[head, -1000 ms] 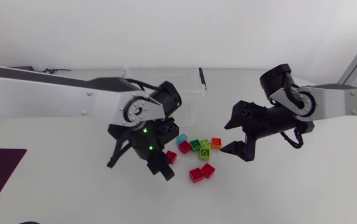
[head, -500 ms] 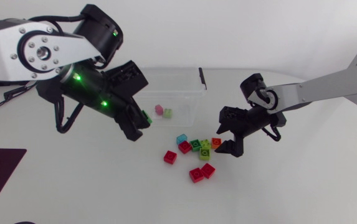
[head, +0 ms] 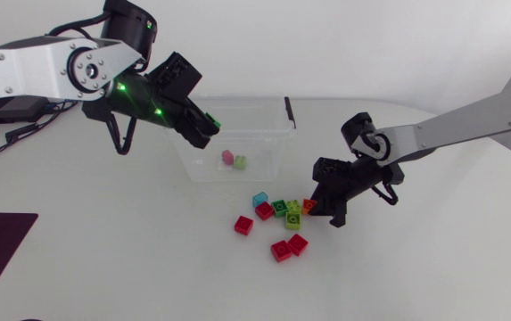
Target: Pick up the duplo bricks and place them in the container
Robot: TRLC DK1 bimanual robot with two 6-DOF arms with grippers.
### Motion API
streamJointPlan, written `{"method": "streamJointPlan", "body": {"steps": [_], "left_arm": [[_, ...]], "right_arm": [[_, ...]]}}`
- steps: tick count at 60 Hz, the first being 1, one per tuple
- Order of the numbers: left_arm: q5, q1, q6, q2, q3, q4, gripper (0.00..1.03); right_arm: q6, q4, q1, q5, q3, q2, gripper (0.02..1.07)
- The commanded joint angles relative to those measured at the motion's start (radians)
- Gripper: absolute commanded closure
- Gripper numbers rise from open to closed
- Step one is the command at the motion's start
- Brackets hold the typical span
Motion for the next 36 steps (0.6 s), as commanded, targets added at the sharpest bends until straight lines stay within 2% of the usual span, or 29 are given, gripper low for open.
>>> {"method": "streamJointPlan", "body": {"steps": [1,10,13,14,15,16,18,31,36], "left_arm": [[0.019,0.019,-0.031,0.059,0.06,0.038,0.69],[0.02,0.042,-0.07,0.137,0.097,0.117,0.63],[0.02,0.054,-0.098,0.173,0.121,0.146,0.35],[0.02,0.055,-0.101,0.179,0.126,0.147,0.29],[0.019,0.058,-0.104,0.191,0.135,0.149,0.18],[0.019,0.063,-0.104,0.199,0.138,0.155,0.11],[0.019,0.068,-0.104,0.203,0.137,0.167,0.07],[0.019,0.075,-0.124,0.137,0.075,0.17,0.05],[0.019,0.075,-0.103,0.056,0.013,0.124,0.05]], "right_arm": [[-0.023,-0.018,0.005,-0.005,-0.03,-0.007,0.88],[-0.002,-0.044,0.009,0.0,-0.053,-0.081,0.88],[0.009,-0.061,0.012,0.001,-0.063,-0.136,0.88],[0.014,-0.073,0.015,0.001,-0.066,-0.162,0.88],[0.015,-0.081,0.016,0.001,-0.066,-0.176,0.88],[0.021,-0.096,0.019,0.001,-0.065,-0.205,0.88],[0.034,-0.117,0.024,0.003,-0.057,-0.25,0.88],[0.129,-0.248,0.068,0.004,0.092,-0.395,0.88],[0.178,-0.26,0.101,0.021,0.176,-0.386,0.88]]}}
